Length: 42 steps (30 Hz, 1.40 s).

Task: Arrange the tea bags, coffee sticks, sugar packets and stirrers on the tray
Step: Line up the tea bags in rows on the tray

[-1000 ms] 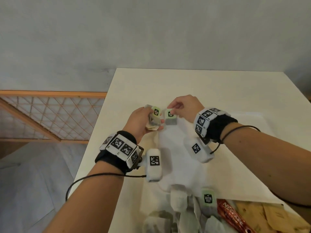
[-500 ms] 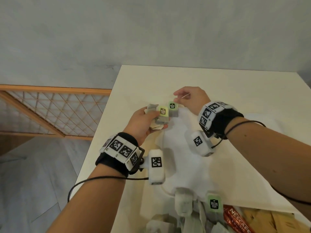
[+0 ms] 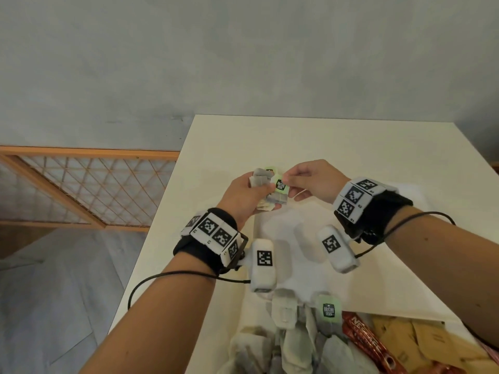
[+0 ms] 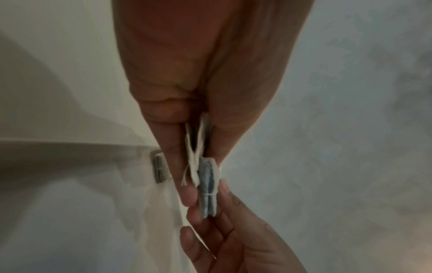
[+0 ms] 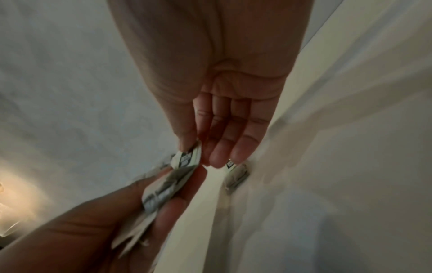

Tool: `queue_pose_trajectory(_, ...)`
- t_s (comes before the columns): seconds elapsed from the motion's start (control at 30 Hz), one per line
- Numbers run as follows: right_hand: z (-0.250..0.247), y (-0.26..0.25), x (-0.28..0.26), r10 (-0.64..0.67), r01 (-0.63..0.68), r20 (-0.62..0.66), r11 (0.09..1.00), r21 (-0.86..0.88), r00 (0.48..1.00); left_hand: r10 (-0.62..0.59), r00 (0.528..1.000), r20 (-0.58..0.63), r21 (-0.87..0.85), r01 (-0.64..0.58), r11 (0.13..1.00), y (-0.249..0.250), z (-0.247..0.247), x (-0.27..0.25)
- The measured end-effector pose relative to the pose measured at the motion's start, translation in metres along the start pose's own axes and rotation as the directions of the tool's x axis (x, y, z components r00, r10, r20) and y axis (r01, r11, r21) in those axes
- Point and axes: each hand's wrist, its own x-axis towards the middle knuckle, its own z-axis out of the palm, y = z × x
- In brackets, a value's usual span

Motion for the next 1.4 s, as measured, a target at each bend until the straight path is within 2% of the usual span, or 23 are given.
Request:
queue_pose_trajectory(0.1,-0.003,0.009,0.001,0.044,-0.044,-0.002,0.998,-0.037,0.999,-0.045,0.997,-0.064,0.036,0.047,0.998,-0.003,-0.001,0.004)
queue_pose_trajectory(0.23,-0.011,0.022,0.012,0.109,-0.13,-0.108,0.967,-0.219,0.988,-0.089,0.984,-0.156,0.007,0.091,0.996,-0.001,-0.009,0.009)
queue_pose_trajectory(0.33,-0.016,0.024,0.026,0.063,-0.142,-0.224,0.923,-0.356,0.972,-0.104,0.979,-0.174,-0.014,0.103,0.995,0.001,-0.014,0.015)
queue_pose_trajectory(0.4,-0.016,0.022,0.036,0.028,-0.133,-0.265,0.913,-0.386,0.964,-0.094,0.979,-0.179,-0.026,0.091,0.995,0.002,-0.018,0.019)
queue_pose_trajectory(0.67,-0.01,0.014,0.062,-0.003,-0.115,-0.281,0.908,-0.403,0.96,-0.059,0.99,-0.131,-0.037,0.055,0.998,0.001,-0.034,0.03)
queue_pose_trajectory(0.87,-0.013,0.011,0.062,-0.021,-0.116,-0.298,0.894,-0.432,0.954,0.001,1.0,-0.018,-0.008,-0.001,1.0,-0.002,-0.033,0.016)
queue_pose_trajectory(0.97,-0.013,0.005,0.046,-0.094,-0.07,-0.333,0.89,-0.45,0.938,-0.007,0.999,0.051,0.068,0.003,0.998,0.003,-0.025,0.004)
queue_pose_trajectory(1.07,-0.009,-0.004,0.016,-0.099,0.037,-0.21,0.959,-0.281,0.973,-0.04,0.99,0.132,0.11,0.026,0.994,0.009,-0.01,-0.007)
queue_pose_trajectory(1.13,-0.006,-0.009,-0.007,-0.054,0.042,-0.065,0.985,-0.166,0.996,-0.045,0.981,0.19,0.163,0.014,0.986,0.013,0.001,-0.015)
queue_pose_trajectory(1.2,-0.005,-0.01,-0.026,-0.033,0.036,0.03,0.989,-0.145,0.999,-0.049,0.969,0.241,0.225,-0.006,0.974,0.016,0.012,-0.023)
queue_pose_trajectory(1.33,-0.009,-0.008,-0.055,-0.085,0.091,0.048,0.986,-0.138,0.995,-0.084,0.954,0.289,0.276,0.001,0.961,0.02,0.032,-0.037)
queue_pose_trajectory(1.4,-0.012,-0.008,-0.068,-0.116,0.12,0.039,0.985,-0.121,0.993,-0.059,0.959,0.279,0.322,-0.035,0.946,0.022,0.04,-0.044)
